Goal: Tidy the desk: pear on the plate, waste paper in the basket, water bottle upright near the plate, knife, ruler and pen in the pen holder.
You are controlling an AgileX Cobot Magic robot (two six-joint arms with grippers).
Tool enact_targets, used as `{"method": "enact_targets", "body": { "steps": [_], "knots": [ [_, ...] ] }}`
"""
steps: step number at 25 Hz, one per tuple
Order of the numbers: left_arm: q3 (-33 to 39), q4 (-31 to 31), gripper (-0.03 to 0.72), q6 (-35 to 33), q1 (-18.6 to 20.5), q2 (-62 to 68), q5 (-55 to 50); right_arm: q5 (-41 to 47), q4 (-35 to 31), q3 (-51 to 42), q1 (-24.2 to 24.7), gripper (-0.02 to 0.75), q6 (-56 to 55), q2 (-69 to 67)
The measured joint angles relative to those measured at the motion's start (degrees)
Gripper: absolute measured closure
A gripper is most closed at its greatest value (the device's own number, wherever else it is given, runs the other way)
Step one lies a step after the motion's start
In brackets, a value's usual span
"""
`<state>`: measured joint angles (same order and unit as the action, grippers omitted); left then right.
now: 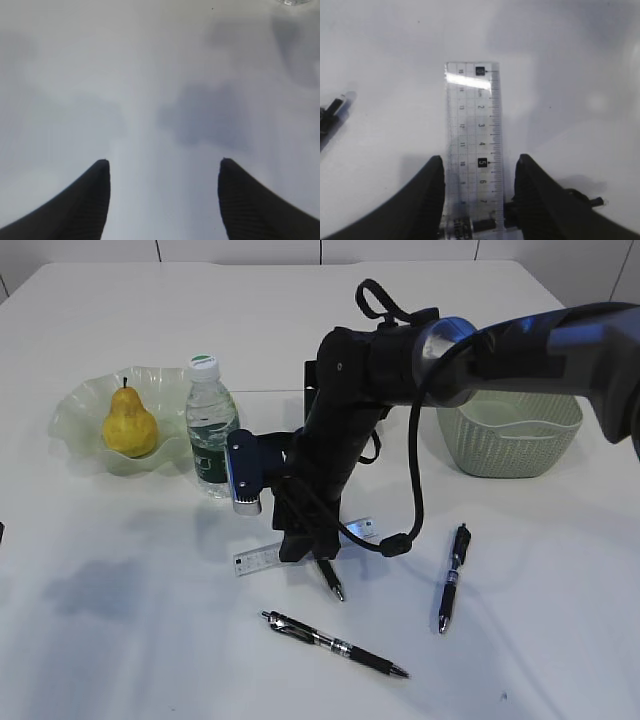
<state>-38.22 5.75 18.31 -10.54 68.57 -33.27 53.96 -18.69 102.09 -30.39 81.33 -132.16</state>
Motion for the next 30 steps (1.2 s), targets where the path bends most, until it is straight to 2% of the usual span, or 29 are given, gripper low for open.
{"method": "enact_targets", "body": {
  "steps": [27, 30],
  "knots": [
    [0.0, 0.0, 0.214, 0.0, 0.0, 1.6, 0.9, -0.3, 0.1, 0.3, 0.0, 0.391, -0.1, -1.9],
    [0.0, 0.0, 0.214, 0.0, 0.0, 1.6, 0.9, -0.3, 0.1, 0.3, 0.0, 0.423, -0.6, -1.9]
  ]
}}
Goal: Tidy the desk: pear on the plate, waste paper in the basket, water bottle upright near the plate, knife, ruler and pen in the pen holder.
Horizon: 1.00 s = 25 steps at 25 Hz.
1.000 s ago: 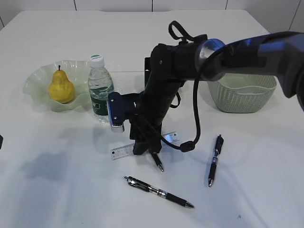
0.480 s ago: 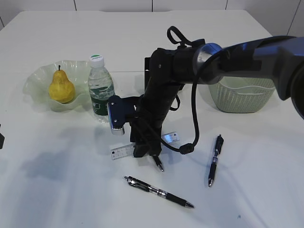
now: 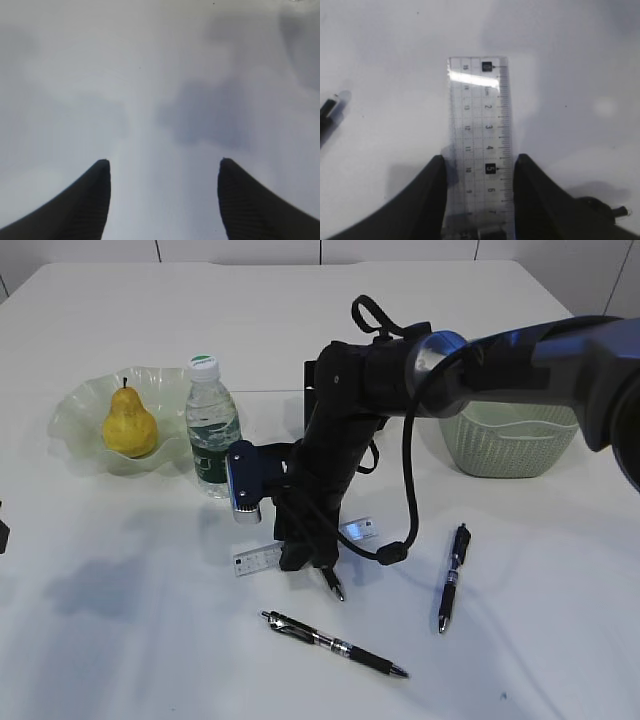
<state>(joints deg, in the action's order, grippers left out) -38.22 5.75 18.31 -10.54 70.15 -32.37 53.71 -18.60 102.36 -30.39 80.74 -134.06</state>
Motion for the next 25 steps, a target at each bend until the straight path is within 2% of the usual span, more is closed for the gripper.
{"method": "enact_targets", "body": {
  "steps": [5, 18, 25],
  "knots": [
    [0.0, 0.0, 0.214, 0.0, 0.0, 0.0, 0.0, 0.2, 0.0, 0.0, 0.0, 0.467, -0.4, 0.0],
    [0.0, 0.0, 0.214, -0.1, 0.0, 0.0, 0.0, 1.8, 0.1, 0.1, 0.0, 0.468, -1.9, 0.5],
    [0.0, 0.0, 0.214, -0.1, 0.0, 0.0, 0.0, 3.3, 0.1, 0.1, 0.0, 0.468, -1.9, 5.2]
  ]
}}
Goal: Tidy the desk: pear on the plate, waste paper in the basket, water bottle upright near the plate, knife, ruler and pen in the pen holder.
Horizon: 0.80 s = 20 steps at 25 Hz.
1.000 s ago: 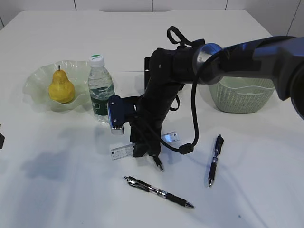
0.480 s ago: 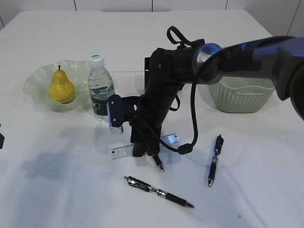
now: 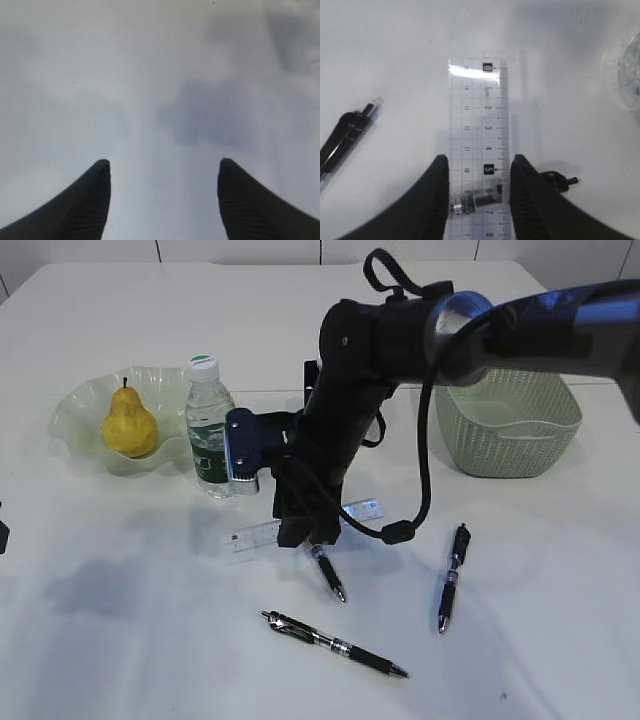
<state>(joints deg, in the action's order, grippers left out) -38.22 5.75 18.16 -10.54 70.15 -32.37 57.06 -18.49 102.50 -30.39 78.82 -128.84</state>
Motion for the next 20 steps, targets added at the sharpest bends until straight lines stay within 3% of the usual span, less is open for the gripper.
{"method": "enact_targets", "body": {
  "steps": [5, 12, 20],
  "knots": [
    [0.0, 0.0, 0.214, 0.0, 0.0, 0.0, 0.0, 2.3, -2.6, 0.0, 1.4, 0.468, -0.1, 4.3],
    [0.0, 0.1, 0.214, -0.1, 0.0, 0.0, -1.4, 2.8, -8.1, 0.0, 8.3, 0.469, -0.2, 12.0],
    [0.0, 0.1, 0.214, -0.1, 0.0, 0.0, -3.5, -1.3, -22.6, 0.0, 17.2, 0.469, -0.2, 16.4]
  ]
}}
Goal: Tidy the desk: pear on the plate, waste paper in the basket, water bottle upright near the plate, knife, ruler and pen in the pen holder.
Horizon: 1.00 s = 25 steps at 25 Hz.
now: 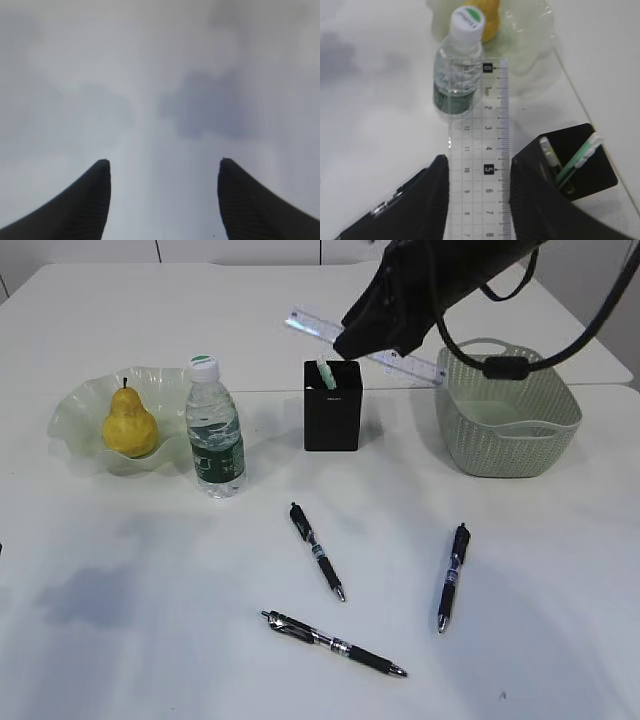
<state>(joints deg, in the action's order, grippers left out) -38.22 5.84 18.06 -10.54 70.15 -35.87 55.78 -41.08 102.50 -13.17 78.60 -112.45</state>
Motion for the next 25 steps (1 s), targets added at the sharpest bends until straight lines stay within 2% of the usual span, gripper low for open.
{"method": "enact_targets", "body": {
  "steps": [5, 13, 18, 20, 25],
  "knots": [
    [0.0, 0.0, 0.214, 0.0, 0.0, 0.0, -1.2, -7.0, -9.1, -0.1, 2.1, 0.469, 1.9, 0.0],
    [0.0, -0.1, 0.214, 0.0, 0.0, 0.0, -2.8, -16.6, -29.1, -0.1, 6.0, 0.469, 7.9, -2.2],
    [-0.1, -0.1, 0.214, 0.0, 0.0, 0.0, -3.4, -17.8, -49.4, -0.1, 6.0, 0.469, 18.6, -6.8],
    [-0.1, -0.1, 0.214, 0.0, 0.0, 0.0, -3.5, -18.1, -55.5, -0.2, 6.0, 0.469, 22.6, -8.8],
    [-0.1, -0.1, 0.214, 0.0, 0.0, 0.0, -3.8, -18.0, -58.9, 2.0, 6.0, 0.469, 27.4, -13.0]
  ]
}}
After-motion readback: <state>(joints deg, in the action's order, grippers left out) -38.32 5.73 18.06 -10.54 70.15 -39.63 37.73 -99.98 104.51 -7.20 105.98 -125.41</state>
